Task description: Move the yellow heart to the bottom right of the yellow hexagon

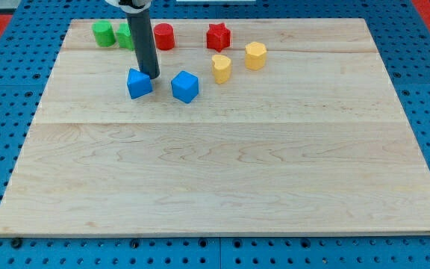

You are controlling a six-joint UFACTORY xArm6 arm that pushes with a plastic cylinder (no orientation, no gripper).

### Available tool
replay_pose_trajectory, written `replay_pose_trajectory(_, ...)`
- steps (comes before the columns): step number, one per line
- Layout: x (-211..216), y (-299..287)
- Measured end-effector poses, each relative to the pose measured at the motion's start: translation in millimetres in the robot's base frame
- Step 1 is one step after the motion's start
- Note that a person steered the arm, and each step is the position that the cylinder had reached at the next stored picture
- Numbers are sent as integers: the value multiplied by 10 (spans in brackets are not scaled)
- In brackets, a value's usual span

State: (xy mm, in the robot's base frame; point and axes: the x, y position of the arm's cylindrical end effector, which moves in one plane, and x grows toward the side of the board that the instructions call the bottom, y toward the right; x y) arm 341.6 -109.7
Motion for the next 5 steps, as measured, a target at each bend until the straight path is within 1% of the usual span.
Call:
replay_pose_trajectory(1,-35,87)
replay_pose_trajectory(2,-346,242)
replay_pose_trajectory(4,-107,1594)
replay_pose_trajectory(5,-123,1644)
